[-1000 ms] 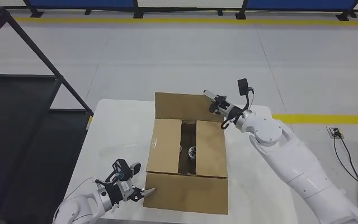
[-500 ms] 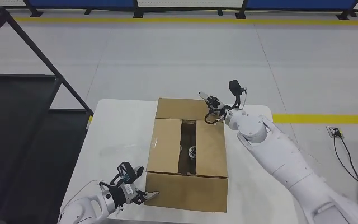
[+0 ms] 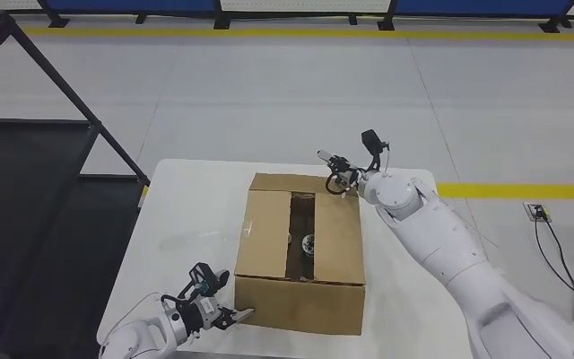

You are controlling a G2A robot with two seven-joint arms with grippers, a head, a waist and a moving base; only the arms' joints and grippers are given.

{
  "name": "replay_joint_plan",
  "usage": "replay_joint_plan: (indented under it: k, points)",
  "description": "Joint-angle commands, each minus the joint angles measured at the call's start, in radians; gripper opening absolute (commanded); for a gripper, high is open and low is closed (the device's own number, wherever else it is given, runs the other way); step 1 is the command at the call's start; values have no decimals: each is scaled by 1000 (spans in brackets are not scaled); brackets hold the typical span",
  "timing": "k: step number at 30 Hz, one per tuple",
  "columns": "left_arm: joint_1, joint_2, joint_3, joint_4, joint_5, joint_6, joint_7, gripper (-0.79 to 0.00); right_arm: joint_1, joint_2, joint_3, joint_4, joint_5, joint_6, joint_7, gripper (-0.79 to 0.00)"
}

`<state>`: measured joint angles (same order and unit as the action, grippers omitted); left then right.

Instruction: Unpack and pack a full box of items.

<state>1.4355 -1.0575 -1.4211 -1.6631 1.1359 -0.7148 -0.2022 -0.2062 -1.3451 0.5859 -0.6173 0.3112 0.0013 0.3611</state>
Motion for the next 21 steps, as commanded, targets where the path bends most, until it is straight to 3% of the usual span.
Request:
replay_joint_plan:
  k: [1,13,21]
  points:
    - [1,0,3,-1,2,5,4,0,6,-8,1,22,-6,-3,13,0]
    - [-1,0,31,7,4,17,18,0,23,-44,20,119,-36,-2,65,0]
    - [-6,1,41,12,5,15,29,0,29,-55,57,151,-36,-47,35,0]
